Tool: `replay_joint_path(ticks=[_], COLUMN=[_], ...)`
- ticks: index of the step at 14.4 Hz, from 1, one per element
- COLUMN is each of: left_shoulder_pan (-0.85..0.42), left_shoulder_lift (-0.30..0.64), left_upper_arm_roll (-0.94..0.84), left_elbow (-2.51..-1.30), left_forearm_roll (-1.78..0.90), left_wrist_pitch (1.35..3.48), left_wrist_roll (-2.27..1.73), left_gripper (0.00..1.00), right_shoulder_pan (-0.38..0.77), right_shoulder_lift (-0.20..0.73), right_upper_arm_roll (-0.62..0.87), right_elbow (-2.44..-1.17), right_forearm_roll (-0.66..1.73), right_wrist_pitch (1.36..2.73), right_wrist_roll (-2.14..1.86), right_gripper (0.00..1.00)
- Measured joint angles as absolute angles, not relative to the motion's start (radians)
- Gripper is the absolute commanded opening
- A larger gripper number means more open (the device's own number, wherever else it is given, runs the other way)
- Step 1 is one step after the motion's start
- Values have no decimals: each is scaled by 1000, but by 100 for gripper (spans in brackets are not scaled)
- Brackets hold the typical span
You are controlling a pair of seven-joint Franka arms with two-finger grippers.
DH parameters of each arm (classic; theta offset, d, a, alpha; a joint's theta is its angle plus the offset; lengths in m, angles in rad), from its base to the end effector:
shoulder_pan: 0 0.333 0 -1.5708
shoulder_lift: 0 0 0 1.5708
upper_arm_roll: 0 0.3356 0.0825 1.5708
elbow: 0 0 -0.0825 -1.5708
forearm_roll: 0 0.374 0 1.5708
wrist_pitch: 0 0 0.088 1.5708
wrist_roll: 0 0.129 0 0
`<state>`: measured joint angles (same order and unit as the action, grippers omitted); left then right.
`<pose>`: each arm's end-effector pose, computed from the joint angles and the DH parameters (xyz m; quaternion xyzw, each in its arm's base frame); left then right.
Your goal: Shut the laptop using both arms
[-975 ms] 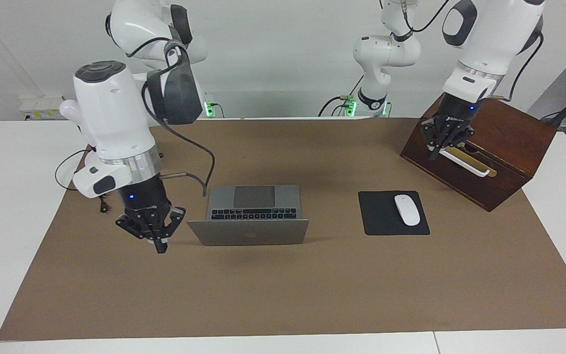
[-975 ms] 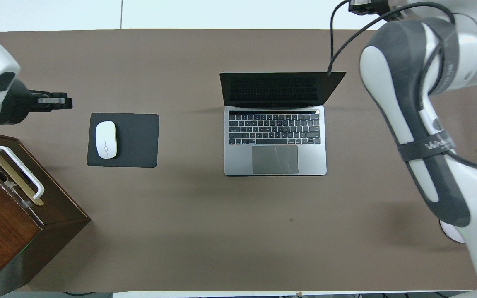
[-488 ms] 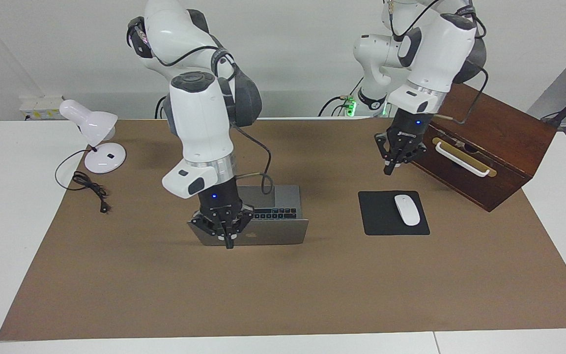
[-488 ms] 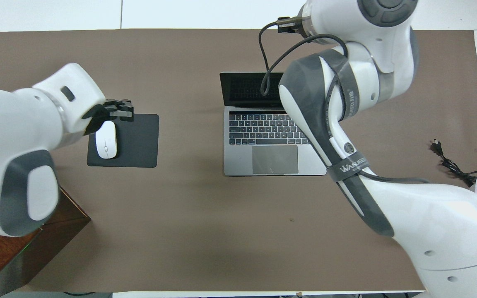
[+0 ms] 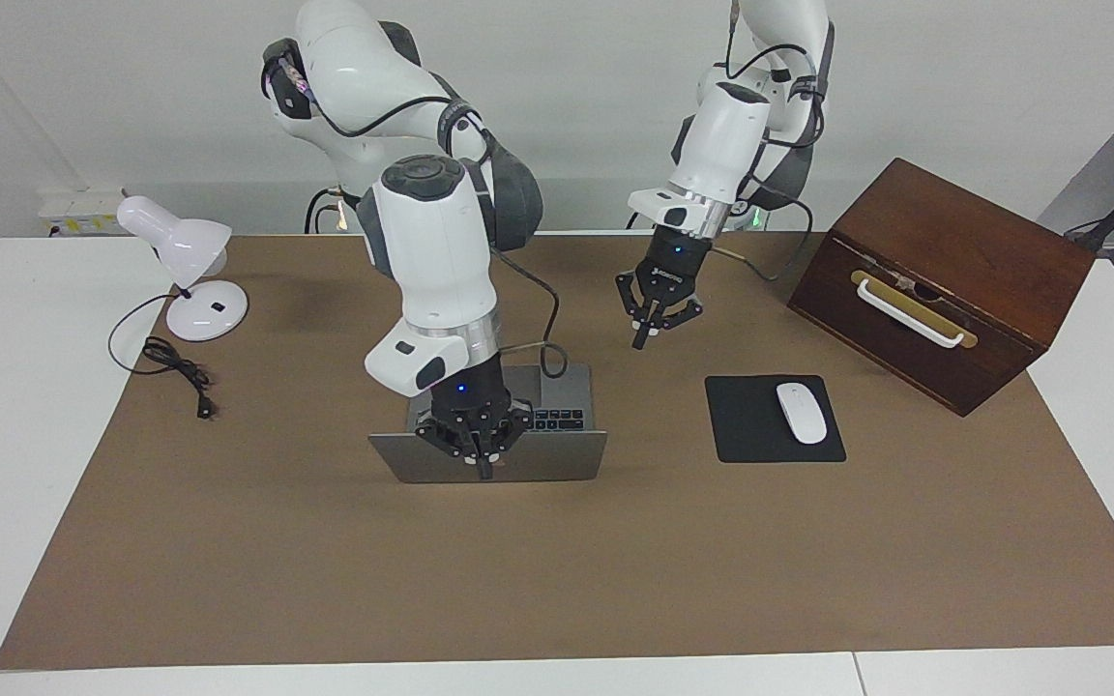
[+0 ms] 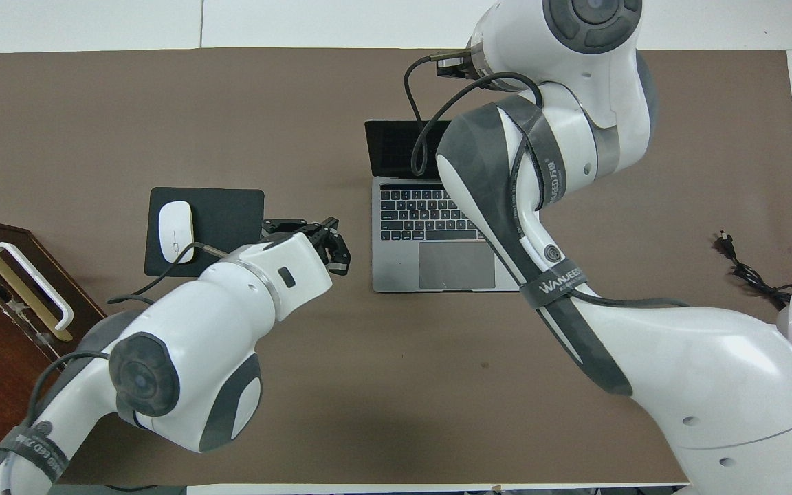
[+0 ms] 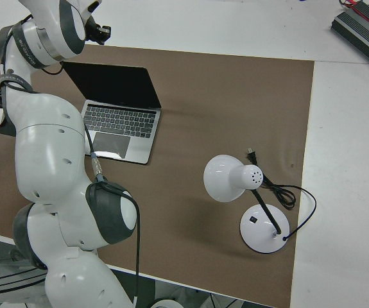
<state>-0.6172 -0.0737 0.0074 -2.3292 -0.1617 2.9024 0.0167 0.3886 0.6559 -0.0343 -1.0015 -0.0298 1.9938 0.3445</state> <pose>0.4535 -0.3060 0.4507 0.9201 -0.2262 0.2903 0.1340 0.7249 0.2753 0.5060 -0.9855 -0.0138 -0.1657 0.0347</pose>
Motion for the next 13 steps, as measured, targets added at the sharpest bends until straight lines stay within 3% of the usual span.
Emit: replay_joint_path(ticks=[4, 13], left_shoulder_pan=[-692, -758], left_shoulder_lift=[26, 237], left_upper_arm_roll=[9, 9], left_elbow=[-2353, -2405], left_forearm_roll=[-162, -162], left_wrist_pitch=[3077, 3438], left_wrist_roll=[21, 31], left_gripper=[0, 0], right_shoulder_pan=[358, 346], right_shoulder_lift=[654, 630], right_upper_arm_roll=[-35, -34], right_elbow=[-1016, -1087], right_forearm_roll=[-13, 37], right_wrist_pitch=[1900, 1893], right_wrist_roll=[345, 345], right_gripper=[0, 0])
